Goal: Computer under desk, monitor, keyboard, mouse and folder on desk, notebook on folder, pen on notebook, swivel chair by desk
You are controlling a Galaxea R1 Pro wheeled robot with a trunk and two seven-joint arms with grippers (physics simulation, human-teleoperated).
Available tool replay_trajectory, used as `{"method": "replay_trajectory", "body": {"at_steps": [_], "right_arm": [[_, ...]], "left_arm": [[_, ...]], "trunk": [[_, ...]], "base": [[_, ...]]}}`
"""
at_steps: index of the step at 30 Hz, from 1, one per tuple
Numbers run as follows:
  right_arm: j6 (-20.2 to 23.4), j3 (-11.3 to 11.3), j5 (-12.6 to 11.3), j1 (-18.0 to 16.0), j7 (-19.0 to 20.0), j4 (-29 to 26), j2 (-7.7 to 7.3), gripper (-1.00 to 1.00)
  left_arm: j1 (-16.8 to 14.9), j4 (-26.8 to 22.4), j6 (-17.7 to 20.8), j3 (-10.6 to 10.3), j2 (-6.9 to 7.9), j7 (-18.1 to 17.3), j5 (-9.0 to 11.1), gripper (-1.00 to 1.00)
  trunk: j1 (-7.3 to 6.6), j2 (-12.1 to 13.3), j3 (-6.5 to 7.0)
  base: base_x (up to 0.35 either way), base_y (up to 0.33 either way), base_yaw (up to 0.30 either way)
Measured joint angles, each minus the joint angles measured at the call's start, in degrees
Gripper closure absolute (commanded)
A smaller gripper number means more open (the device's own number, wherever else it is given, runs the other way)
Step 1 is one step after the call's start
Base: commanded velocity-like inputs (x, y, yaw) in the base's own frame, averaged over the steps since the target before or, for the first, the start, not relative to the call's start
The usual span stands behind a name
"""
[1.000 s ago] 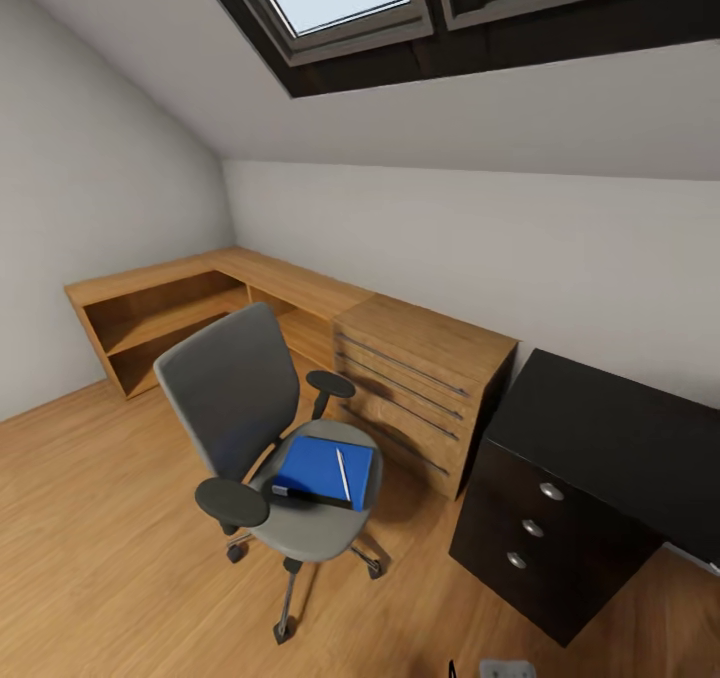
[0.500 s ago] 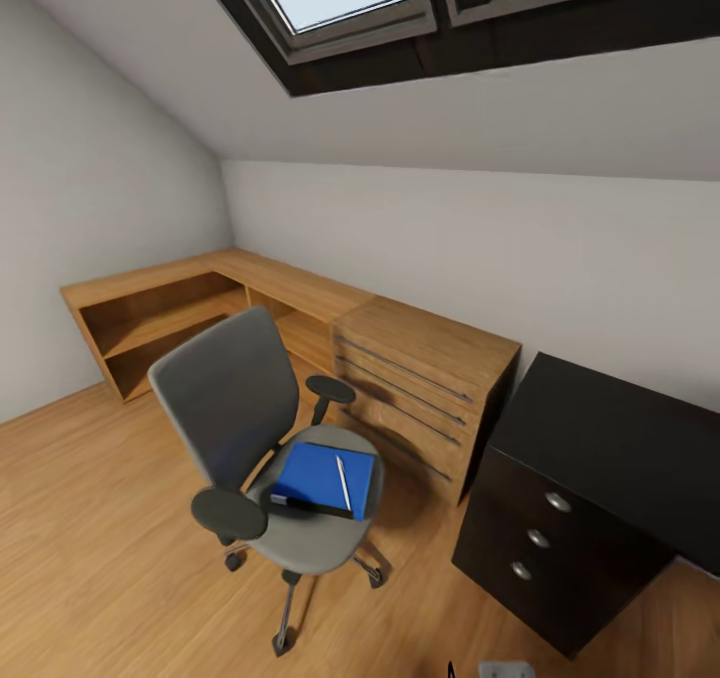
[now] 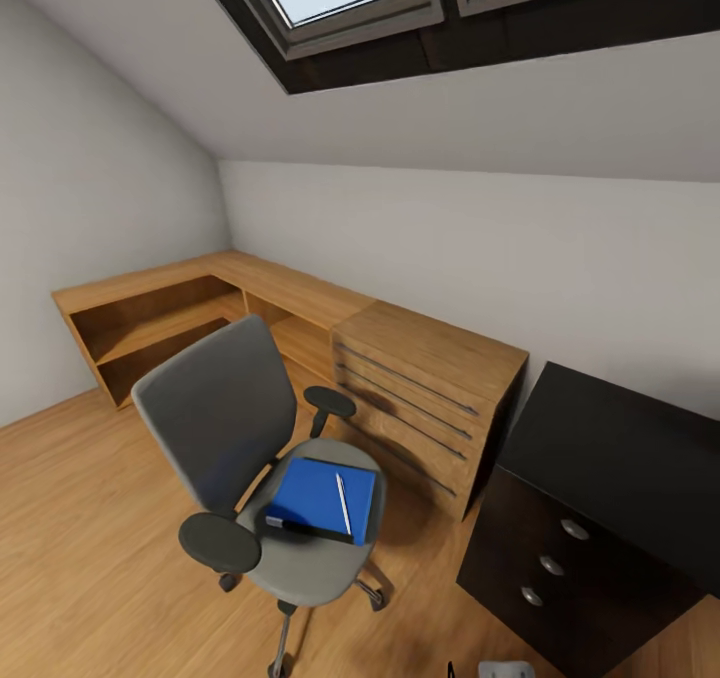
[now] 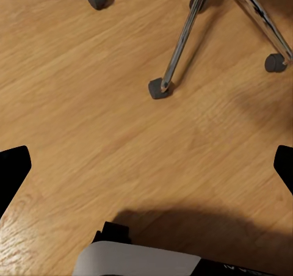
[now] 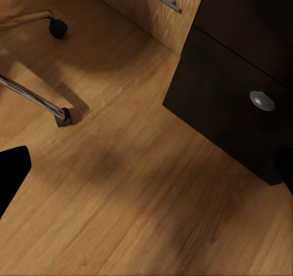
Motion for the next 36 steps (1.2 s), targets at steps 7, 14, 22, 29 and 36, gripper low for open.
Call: {"method": "replay_trajectory", "body": {"at_steps": [7,14,22,29,36], "right_arm": [[0.0,0.0,0.1,0.0,0.0,0.0,0.01,-1.00],[0.0,0.0,0.0,0.0,0.0,0.0,-0.02,-1.00],[-3.4,-0.1,-0.3,0.0,0.0,0.0,0.03,-1.00],[-5.7,-0.1,-0.3,0.0,0.0,0.1,-0.01,-1.00],[-5.8,-0.2,-0.3,0.0,-0.1,0.1,-0.01,-1.00]], "left_arm": [[0.0,0.0,0.0,0.0,0.00,0.0,0.0,-1.00],[0.0,0.0,0.0,0.0,0.00,0.0,0.0,-1.00],[0.0,-0.1,-0.1,0.0,0.00,0.0,0.0,-1.00],[0.0,0.0,-0.1,0.0,-0.04,0.0,0.0,-1.00],[0.0,0.0,0.0,0.0,-0.06,0.0,-0.1,-1.00]], "trunk": [[0.00,0.0,0.00],[0.00,0.0,0.00],[0.00,0.0,0.38],[0.00,0.0,0.85],[0.00,0.0,1.33]], "base": [[0.008,0.000,0.000],[0.000,0.000,0.028],[0.000,0.000,0.205],[0.000,0.000,0.197],[0.000,0.000,0.196]]}}
